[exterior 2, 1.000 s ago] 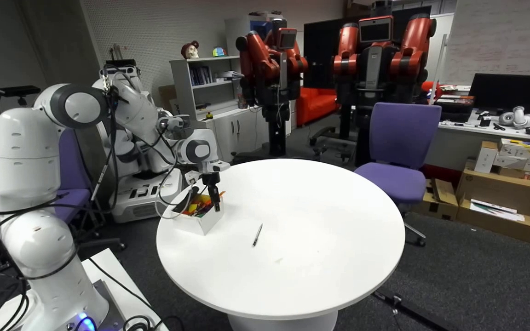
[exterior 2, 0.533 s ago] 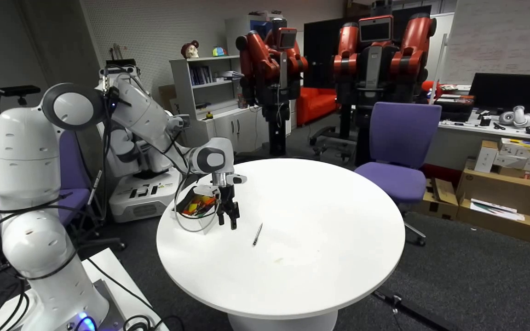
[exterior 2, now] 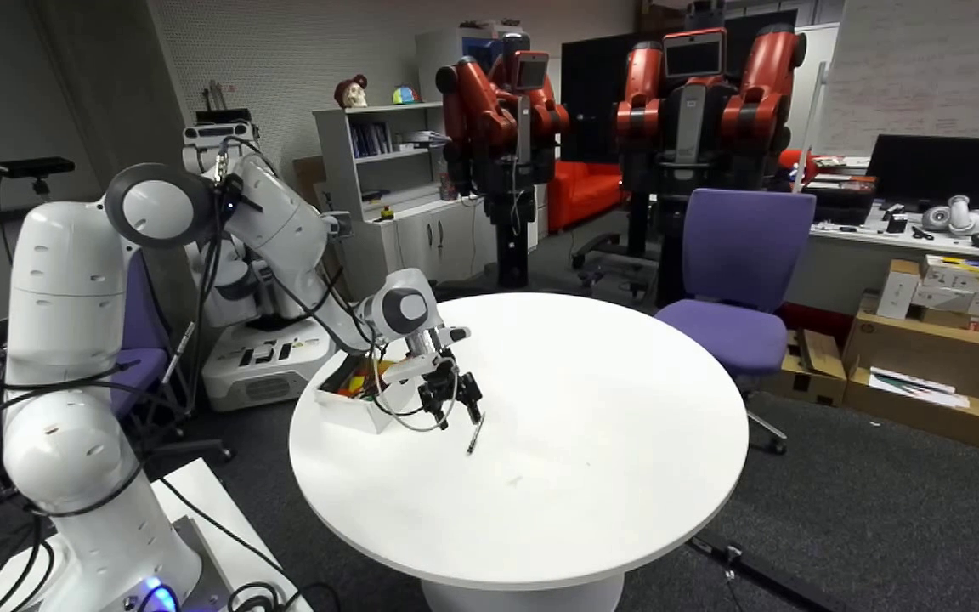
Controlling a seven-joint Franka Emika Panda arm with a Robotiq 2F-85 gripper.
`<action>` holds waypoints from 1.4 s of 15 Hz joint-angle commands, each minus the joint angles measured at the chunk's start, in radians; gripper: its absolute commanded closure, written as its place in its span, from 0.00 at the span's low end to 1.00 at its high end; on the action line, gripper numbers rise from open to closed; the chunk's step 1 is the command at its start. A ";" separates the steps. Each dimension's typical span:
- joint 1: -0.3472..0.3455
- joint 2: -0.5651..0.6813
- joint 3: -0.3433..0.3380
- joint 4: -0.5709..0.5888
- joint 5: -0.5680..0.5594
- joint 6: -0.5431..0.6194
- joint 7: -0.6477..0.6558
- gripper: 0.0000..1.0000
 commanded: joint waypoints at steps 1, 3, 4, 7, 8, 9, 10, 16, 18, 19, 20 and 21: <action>-0.043 0.062 0.001 0.030 -0.072 0.205 -0.080 0.00; -0.091 0.109 0.016 0.048 -0.031 0.338 -0.170 0.00; -0.115 0.127 0.026 0.052 -0.005 0.391 -0.222 0.00; -0.212 0.162 0.102 0.047 0.119 0.505 -0.399 0.00; -0.249 0.174 0.139 0.045 0.172 0.525 -0.462 0.00; -0.284 0.183 0.180 0.048 0.228 0.527 -0.523 0.00; -0.316 0.187 0.219 0.049 0.278 0.522 -0.579 0.00; -0.422 0.193 0.391 0.067 0.472 0.450 -0.744 0.03; -0.422 0.204 0.402 0.079 0.510 0.429 -0.768 0.05; -0.411 0.203 0.394 0.077 0.522 0.421 -0.768 0.05; -0.404 0.203 0.389 0.078 0.532 0.415 -0.769 0.05; -0.404 0.205 0.389 0.079 0.543 0.409 -0.769 0.05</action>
